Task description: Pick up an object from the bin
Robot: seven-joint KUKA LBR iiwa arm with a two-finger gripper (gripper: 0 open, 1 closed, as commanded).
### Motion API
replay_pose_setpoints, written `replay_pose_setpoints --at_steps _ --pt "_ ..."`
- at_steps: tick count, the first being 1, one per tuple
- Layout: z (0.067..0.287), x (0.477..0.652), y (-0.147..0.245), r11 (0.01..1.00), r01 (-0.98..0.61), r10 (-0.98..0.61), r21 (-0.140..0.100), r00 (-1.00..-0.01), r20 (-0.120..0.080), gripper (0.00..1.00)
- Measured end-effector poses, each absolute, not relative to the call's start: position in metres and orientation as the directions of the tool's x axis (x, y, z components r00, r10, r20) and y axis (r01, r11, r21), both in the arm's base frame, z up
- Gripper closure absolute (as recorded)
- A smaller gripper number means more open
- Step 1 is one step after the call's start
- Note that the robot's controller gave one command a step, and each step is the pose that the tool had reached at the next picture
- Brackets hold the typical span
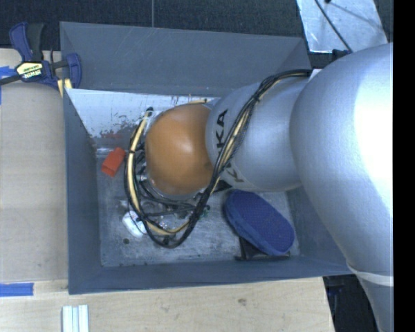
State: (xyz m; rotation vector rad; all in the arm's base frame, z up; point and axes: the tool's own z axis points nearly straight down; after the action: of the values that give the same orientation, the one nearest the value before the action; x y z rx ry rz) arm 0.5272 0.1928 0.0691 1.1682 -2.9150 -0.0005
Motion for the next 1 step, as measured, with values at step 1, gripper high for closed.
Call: replay_pose_setpoints --at_steps 1 --pt "0.0707 0.5286 0.1934 0.725 -0.689 -0.689 0.0 -0.725 -0.003 1.0"
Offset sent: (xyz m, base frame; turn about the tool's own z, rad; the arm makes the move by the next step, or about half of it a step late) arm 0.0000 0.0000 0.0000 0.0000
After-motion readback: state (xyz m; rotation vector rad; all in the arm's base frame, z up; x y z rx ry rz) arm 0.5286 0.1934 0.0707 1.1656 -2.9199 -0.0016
